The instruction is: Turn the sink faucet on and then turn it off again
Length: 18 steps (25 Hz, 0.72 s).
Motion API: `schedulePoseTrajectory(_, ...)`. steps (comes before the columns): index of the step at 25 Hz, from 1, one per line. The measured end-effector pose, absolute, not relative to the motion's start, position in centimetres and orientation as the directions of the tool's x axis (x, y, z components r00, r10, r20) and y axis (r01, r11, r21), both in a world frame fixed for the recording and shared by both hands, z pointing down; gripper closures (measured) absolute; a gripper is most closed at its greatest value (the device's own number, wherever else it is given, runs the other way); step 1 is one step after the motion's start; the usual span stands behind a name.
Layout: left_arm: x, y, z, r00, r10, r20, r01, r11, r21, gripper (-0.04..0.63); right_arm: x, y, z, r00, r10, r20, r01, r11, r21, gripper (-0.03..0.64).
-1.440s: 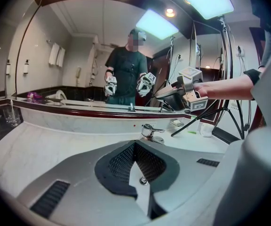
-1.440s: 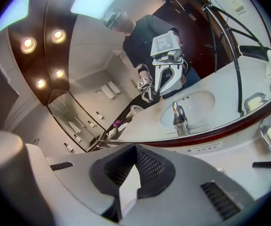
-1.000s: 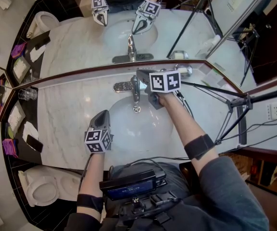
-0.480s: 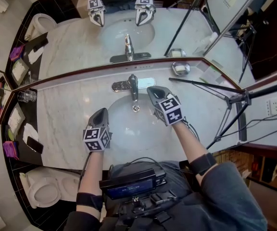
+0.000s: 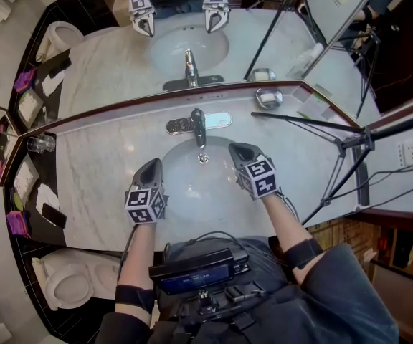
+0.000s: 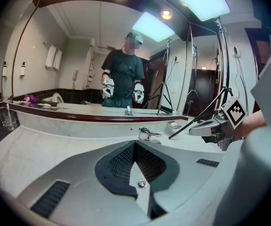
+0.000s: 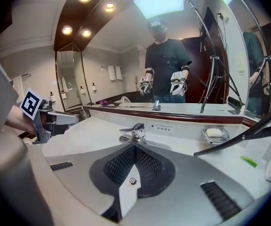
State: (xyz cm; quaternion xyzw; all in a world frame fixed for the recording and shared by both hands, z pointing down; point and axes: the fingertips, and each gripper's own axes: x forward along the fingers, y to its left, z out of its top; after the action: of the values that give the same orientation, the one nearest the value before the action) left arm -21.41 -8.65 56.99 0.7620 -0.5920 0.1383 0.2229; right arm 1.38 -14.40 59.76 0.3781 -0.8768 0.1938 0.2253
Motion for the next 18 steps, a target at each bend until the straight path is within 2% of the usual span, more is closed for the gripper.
schedulePoseTrajectory(6,-21.5,-8.6,56.9,0.257,-0.844,0.471,-0.964,-0.19,0.185,0.595,0.6,-14.4,59.6,-0.608,-0.562,0.56,-0.729,0.675,-0.114,0.591)
schedulePoseTrajectory(10,-21.7,-8.6,57.1,0.252,-0.842,0.477,-0.965,-0.185,0.184,0.595,-0.9,-15.1,59.8,-0.594,-0.554,0.583,-0.673,0.739,0.017,0.589)
schedulePoseTrajectory(12,-21.7,-8.6,57.2,0.249,-0.842,0.479,-0.966,-0.181,0.183,0.595,-2.1,-15.5,60.1,-0.591,-0.542,0.597,-0.611,0.784,0.108,0.565)
schedulePoseTrajectory(14,-21.9,-8.6,57.2,0.246,-0.842,0.48,-0.967,-0.179,0.183,0.595,-3.6,-15.8,60.8,-0.59,-0.523,0.615,-0.528,0.826,0.195,0.508)
schedulePoseTrajectory(18,-22.2,-8.6,57.2,0.24,-0.844,0.48,-0.968,-0.17,0.184,0.595,-6.3,-16.7,61.4,-0.569,-0.511,0.645,-0.348,0.86,0.374,0.472)
